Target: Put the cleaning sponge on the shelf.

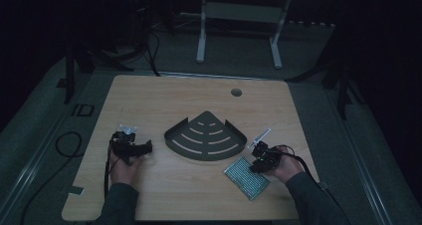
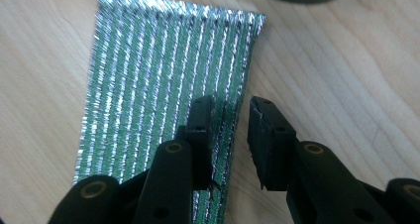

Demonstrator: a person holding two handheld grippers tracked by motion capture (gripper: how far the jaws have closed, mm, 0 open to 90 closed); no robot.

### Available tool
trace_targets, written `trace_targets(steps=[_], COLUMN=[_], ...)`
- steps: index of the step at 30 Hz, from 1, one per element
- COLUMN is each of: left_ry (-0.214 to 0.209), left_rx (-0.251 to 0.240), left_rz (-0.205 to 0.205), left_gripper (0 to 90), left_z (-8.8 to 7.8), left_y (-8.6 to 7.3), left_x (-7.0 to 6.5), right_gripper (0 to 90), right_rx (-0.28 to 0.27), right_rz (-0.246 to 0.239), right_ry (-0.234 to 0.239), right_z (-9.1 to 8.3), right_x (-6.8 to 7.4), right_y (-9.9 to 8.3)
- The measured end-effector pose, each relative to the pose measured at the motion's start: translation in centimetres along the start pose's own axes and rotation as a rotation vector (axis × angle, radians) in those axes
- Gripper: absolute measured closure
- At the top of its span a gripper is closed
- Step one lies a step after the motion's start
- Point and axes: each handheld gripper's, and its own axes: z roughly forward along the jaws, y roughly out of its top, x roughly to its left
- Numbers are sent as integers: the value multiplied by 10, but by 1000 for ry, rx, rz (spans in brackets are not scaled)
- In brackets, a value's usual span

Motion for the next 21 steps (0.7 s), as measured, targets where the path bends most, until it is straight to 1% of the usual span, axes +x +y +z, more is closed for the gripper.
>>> trace_targets(steps=[3, 8, 14, 17, 19, 21], left_ry=[0, 0, 0, 0, 0, 0], left_rx=[0, 0, 0, 0, 0, 0], left_rz=[0, 0, 0, 0, 0, 0], left_gripper=[54, 54, 54, 54, 54, 54], left_z=[0, 0, 0, 0, 0, 0], left_y=[0, 0, 0, 0, 0, 0], left_x=[0, 0, 0, 0, 0, 0], right_gripper=[711, 711, 713, 737, 779, 791], right_rx=[1, 20, 27, 27, 24, 25], right_rz=[21, 51, 89, 110, 118, 125], right_ry=[16, 49, 102, 134, 162, 177], right_z=[2, 4, 6, 7, 8, 8], right_x=[-4, -9, -17, -20, -22, -24], right_y=[-1, 0, 0, -1, -1, -2])
